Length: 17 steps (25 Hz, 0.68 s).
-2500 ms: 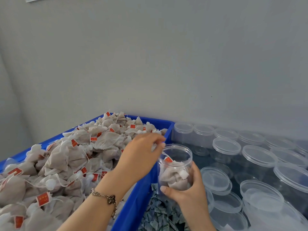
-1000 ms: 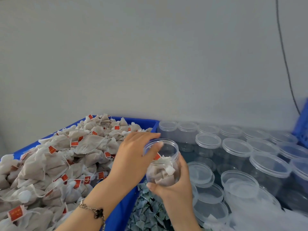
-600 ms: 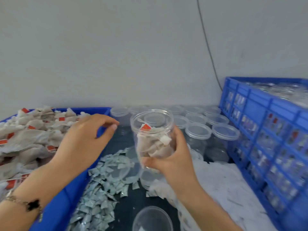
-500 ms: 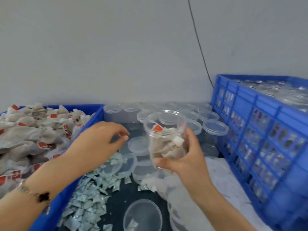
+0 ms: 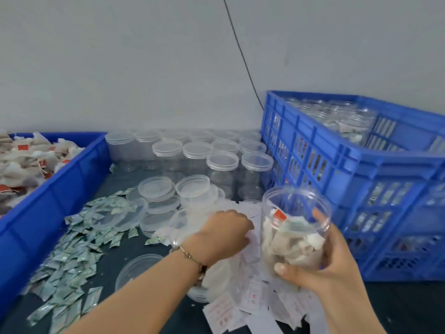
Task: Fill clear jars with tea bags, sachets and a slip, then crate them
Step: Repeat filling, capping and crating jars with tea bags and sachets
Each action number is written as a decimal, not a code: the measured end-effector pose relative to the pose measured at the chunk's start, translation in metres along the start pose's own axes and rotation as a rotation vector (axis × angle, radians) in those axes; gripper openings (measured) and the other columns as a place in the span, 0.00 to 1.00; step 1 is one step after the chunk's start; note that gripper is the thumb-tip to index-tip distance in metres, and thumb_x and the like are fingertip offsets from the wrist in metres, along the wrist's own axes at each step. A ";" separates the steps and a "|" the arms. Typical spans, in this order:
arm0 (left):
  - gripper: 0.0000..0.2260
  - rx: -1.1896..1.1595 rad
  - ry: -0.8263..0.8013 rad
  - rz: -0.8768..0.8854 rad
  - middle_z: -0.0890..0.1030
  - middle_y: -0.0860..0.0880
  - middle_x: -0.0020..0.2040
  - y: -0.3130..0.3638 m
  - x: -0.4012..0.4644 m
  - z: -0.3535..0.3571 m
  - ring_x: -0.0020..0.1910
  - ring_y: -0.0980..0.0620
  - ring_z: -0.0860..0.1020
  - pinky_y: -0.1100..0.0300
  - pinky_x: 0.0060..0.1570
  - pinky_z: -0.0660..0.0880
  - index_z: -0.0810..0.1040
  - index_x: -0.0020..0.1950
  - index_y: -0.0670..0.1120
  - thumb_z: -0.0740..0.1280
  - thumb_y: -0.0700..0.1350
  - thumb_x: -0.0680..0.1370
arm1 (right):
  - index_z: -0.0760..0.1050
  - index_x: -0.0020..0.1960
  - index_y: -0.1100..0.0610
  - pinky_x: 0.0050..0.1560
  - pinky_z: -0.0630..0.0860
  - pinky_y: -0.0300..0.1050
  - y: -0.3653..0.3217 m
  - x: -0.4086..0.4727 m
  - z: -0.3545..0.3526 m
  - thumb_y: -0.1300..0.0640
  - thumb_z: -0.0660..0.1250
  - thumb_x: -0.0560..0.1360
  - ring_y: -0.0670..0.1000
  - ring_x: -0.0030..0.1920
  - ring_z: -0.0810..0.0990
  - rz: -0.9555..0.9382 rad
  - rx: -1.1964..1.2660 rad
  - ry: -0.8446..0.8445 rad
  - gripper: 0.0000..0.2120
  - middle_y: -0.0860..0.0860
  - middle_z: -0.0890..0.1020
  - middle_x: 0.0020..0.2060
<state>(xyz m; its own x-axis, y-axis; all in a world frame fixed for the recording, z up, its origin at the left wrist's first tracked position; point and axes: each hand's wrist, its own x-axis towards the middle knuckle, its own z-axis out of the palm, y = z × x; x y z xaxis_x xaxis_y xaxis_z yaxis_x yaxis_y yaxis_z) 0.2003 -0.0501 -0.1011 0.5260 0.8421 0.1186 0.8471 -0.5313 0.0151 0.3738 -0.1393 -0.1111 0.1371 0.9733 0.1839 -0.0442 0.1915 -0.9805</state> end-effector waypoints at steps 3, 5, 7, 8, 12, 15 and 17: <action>0.12 0.114 -0.057 0.076 0.79 0.48 0.54 0.012 0.004 0.014 0.53 0.47 0.76 0.54 0.57 0.71 0.78 0.57 0.46 0.64 0.51 0.78 | 0.74 0.57 0.40 0.55 0.76 0.41 0.006 -0.013 -0.013 0.67 0.85 0.39 0.43 0.56 0.79 0.042 -0.009 -0.035 0.51 0.38 0.82 0.52; 0.13 0.116 -0.092 0.071 0.79 0.48 0.55 0.013 0.006 0.018 0.53 0.47 0.77 0.53 0.58 0.71 0.78 0.57 0.45 0.64 0.52 0.78 | 0.71 0.60 0.40 0.60 0.75 0.46 0.005 -0.018 -0.017 0.57 0.83 0.36 0.42 0.58 0.77 0.064 -0.023 -0.076 0.53 0.36 0.81 0.54; 0.13 0.133 -0.097 0.068 0.78 0.48 0.55 0.012 0.005 0.019 0.53 0.46 0.76 0.54 0.58 0.71 0.77 0.58 0.45 0.63 0.51 0.79 | 0.69 0.61 0.39 0.64 0.71 0.48 0.002 -0.021 -0.016 0.52 0.79 0.37 0.41 0.60 0.76 0.091 -0.020 -0.113 0.52 0.37 0.80 0.55; 0.12 0.176 -0.087 0.084 0.78 0.48 0.56 0.012 0.006 0.020 0.53 0.46 0.76 0.54 0.59 0.70 0.77 0.59 0.45 0.62 0.49 0.79 | 0.69 0.60 0.39 0.65 0.70 0.48 0.001 -0.022 -0.015 0.51 0.79 0.37 0.40 0.60 0.75 0.095 -0.016 -0.119 0.52 0.36 0.80 0.55; 0.08 0.318 -0.038 0.130 0.80 0.48 0.50 0.012 0.004 0.019 0.45 0.48 0.75 0.56 0.57 0.70 0.78 0.52 0.45 0.60 0.39 0.80 | 0.69 0.60 0.38 0.62 0.70 0.43 0.000 -0.022 -0.012 0.54 0.80 0.38 0.37 0.58 0.76 0.092 -0.013 -0.110 0.51 0.30 0.78 0.53; 0.07 0.316 0.095 0.041 0.82 0.51 0.40 0.006 0.005 0.009 0.38 0.49 0.76 0.58 0.49 0.73 0.80 0.42 0.49 0.64 0.40 0.75 | 0.70 0.60 0.39 0.53 0.72 0.37 0.002 -0.020 -0.013 0.59 0.80 0.41 0.35 0.53 0.78 0.097 0.021 -0.099 0.49 0.29 0.78 0.52; 0.07 0.028 0.144 -0.157 0.83 0.53 0.45 0.001 0.006 0.002 0.44 0.51 0.78 0.60 0.47 0.73 0.83 0.47 0.52 0.65 0.48 0.77 | 0.71 0.60 0.40 0.52 0.75 0.42 0.004 -0.023 -0.013 0.61 0.79 0.40 0.39 0.52 0.80 0.130 0.052 -0.085 0.50 0.35 0.81 0.52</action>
<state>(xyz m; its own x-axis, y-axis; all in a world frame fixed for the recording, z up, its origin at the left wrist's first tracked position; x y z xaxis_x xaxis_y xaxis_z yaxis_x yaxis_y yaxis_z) 0.2047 -0.0453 -0.1025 0.3725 0.8916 0.2575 0.9208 -0.3897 0.0171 0.3837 -0.1625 -0.1201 0.0424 0.9971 0.0630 -0.1076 0.0672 -0.9919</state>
